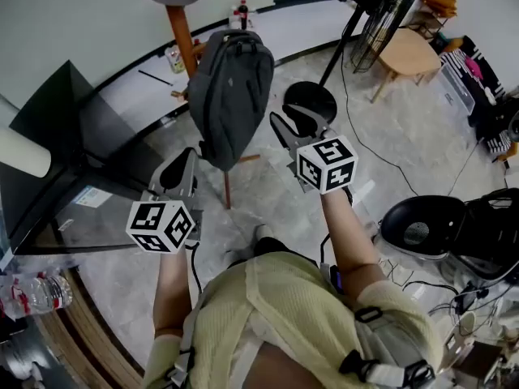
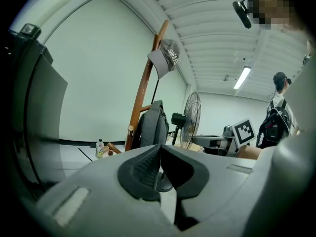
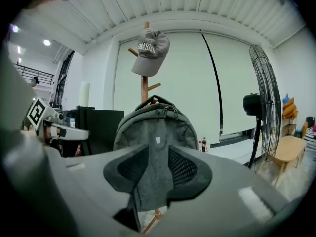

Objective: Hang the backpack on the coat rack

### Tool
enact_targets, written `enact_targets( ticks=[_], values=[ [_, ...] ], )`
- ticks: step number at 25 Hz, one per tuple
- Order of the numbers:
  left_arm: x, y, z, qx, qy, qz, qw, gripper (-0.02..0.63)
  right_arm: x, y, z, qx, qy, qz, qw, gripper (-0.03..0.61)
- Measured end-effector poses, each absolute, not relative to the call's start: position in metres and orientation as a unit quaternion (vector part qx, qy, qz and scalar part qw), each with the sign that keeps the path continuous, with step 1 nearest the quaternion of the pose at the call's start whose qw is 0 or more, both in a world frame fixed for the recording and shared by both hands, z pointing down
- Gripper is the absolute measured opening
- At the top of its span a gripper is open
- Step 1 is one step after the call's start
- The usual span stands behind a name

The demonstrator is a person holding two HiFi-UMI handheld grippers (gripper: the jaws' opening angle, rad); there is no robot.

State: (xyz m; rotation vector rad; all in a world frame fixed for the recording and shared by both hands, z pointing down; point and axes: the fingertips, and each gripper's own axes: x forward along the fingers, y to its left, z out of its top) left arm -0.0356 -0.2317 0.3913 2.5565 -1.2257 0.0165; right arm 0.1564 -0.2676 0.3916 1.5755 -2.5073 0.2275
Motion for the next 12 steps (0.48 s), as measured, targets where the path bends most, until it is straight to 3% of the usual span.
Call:
enact_targets(
  ticks=[12],
  values=[
    [-0.053,-0.222,0.392,0.891,-0.424,-0.011,0.164,-0.002,0.137,-0.231,0.402,0.528,-0.84,0.09,0.086,0.067]
  ],
)
